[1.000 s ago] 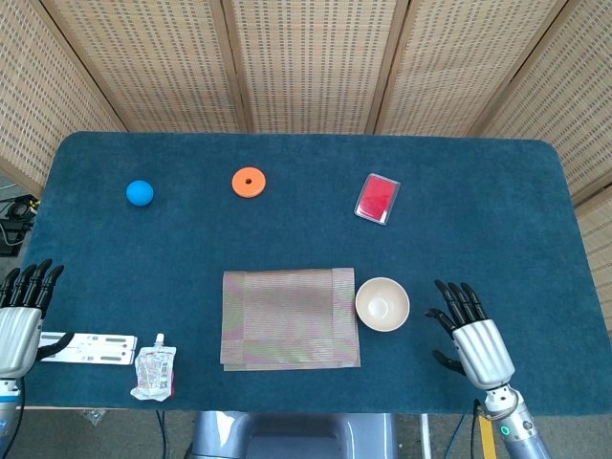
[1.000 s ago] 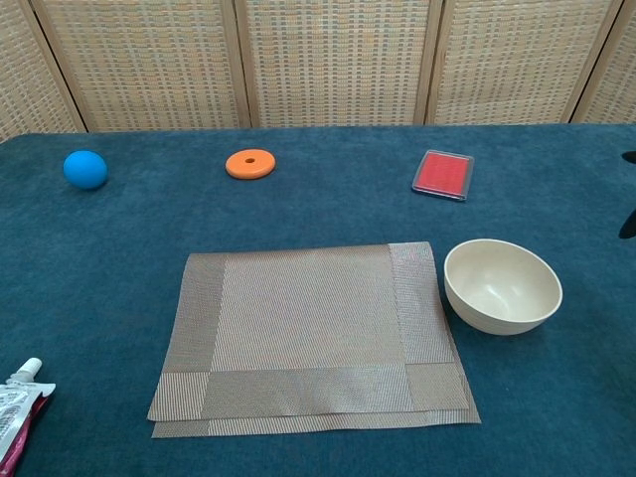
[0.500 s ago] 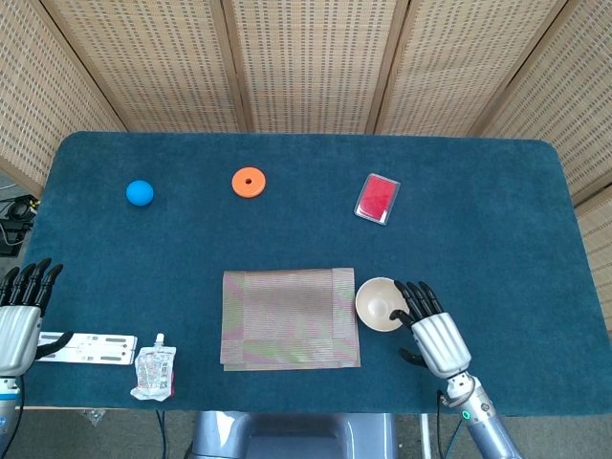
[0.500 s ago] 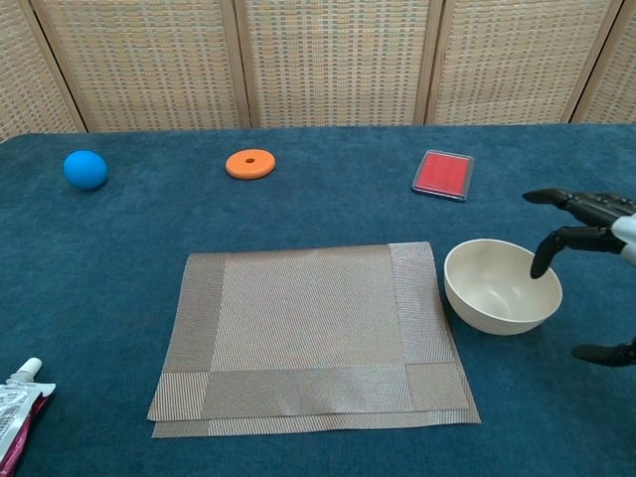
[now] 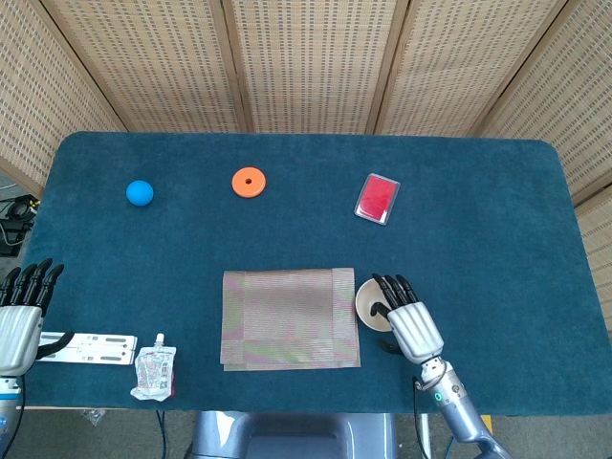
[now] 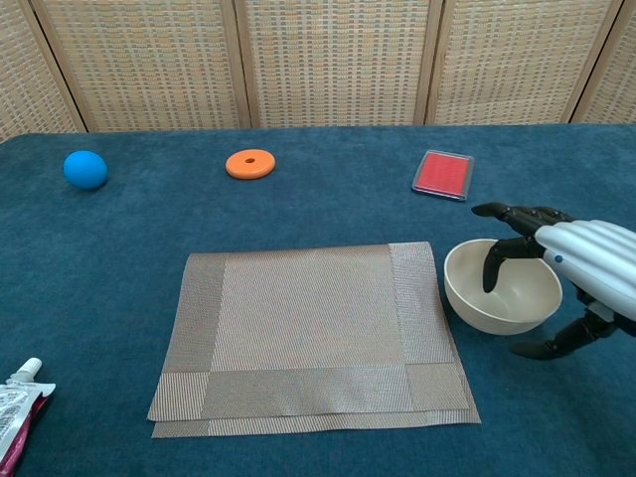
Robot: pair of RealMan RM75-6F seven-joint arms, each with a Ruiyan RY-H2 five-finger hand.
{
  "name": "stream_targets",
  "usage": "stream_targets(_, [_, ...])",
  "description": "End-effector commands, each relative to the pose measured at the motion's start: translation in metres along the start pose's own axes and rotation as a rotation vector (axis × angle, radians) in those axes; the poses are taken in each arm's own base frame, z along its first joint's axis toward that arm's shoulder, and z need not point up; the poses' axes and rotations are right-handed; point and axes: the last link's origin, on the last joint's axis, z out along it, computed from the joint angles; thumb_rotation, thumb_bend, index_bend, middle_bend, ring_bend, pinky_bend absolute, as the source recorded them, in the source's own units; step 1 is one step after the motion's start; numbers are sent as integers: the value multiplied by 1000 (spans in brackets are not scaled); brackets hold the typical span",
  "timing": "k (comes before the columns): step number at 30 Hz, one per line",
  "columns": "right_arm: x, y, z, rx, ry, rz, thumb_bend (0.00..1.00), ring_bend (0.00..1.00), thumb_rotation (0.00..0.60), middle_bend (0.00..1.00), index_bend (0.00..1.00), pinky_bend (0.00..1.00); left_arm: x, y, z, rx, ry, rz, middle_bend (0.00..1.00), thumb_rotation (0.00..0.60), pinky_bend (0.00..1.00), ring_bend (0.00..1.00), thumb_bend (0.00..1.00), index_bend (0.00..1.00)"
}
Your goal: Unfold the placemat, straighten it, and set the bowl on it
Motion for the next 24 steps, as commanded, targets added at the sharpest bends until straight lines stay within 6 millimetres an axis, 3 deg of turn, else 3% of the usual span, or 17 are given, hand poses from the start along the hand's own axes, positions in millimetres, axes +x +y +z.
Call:
stream_targets(1, [-5, 2, 5, -14, -15, -13, 303, 0, 600, 49, 491, 0, 0, -1, 0, 5, 0, -3, 0, 600, 0, 0, 41, 0])
stream_targets(13, [-14, 13, 17, -49, -7, -32, 329, 0, 600, 161, 604, 10, 0, -3, 2, 6, -1, -5, 0, 600, 0, 0, 42, 0])
stream_targets(24, [-21, 16, 20, -54, -2, -33, 436, 0, 600, 227, 717, 23, 0, -3, 2, 3, 1, -10, 0, 600, 0, 0, 42, 0])
